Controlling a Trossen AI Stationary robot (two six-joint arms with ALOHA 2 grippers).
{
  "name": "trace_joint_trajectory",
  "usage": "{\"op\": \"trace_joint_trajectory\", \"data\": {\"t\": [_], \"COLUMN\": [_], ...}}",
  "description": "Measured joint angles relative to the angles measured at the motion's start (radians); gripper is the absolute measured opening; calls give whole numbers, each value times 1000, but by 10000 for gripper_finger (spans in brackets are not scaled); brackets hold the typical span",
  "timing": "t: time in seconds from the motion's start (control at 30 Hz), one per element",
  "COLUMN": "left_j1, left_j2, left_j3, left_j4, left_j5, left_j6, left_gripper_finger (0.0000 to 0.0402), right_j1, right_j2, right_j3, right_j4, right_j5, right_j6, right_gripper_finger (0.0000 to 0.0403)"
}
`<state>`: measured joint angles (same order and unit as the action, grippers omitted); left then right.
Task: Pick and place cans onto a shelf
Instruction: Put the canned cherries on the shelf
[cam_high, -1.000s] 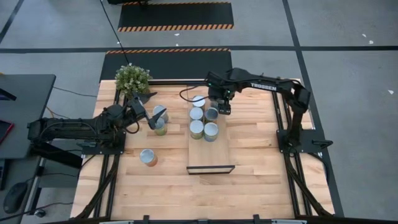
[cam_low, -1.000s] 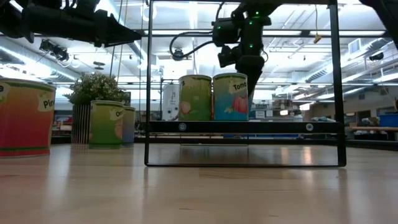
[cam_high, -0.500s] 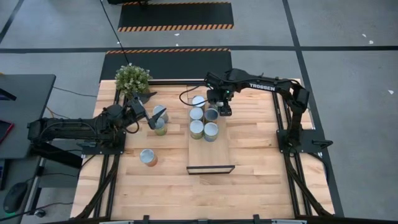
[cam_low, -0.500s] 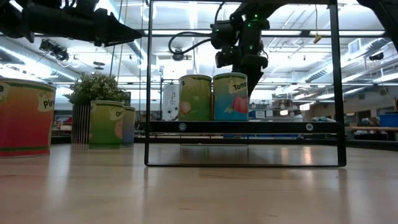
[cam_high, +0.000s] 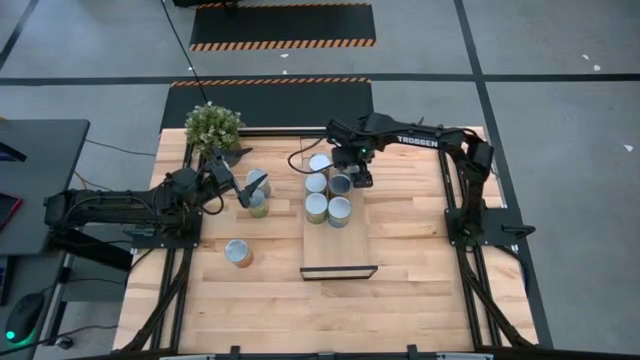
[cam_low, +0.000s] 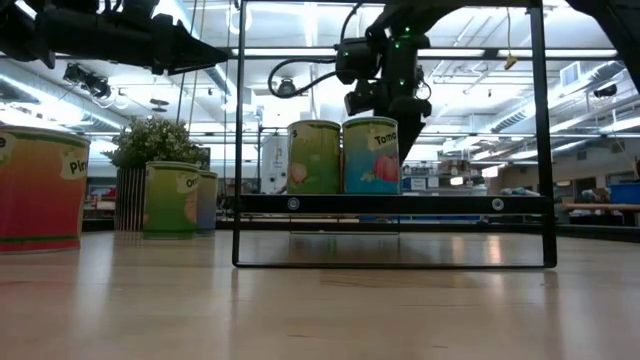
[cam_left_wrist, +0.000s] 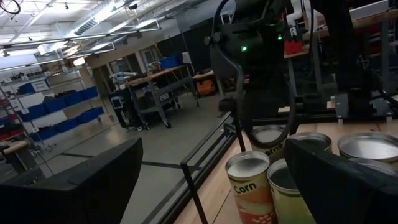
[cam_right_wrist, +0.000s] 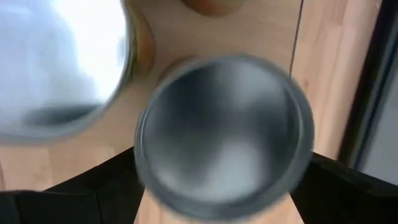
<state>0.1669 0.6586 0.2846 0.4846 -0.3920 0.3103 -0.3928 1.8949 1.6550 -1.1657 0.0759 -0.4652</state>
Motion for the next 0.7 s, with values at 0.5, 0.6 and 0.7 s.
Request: {"op": "trace_joint_trajectory", "data": {"t": [0.5,0.6,0.7], "left_j1": [-1,-1,-1], "left_j2": [0,0,0], "left_j3": [0,0,0], "left_j4": [0,-1,-1], "left_j5": [0,0,0], "left_j6": [0,0,-4], "left_gripper_finger": [396,396,396], "right_j1": [31,21,12], "right_j2": [-17,-17,-17], "right_j3": [44,28,2], "right_j4": [-137,-144,-155], "right_j5": [88,86,47], "right_j6": [110,135,161], "right_gripper_finger": [349,349,349]}}
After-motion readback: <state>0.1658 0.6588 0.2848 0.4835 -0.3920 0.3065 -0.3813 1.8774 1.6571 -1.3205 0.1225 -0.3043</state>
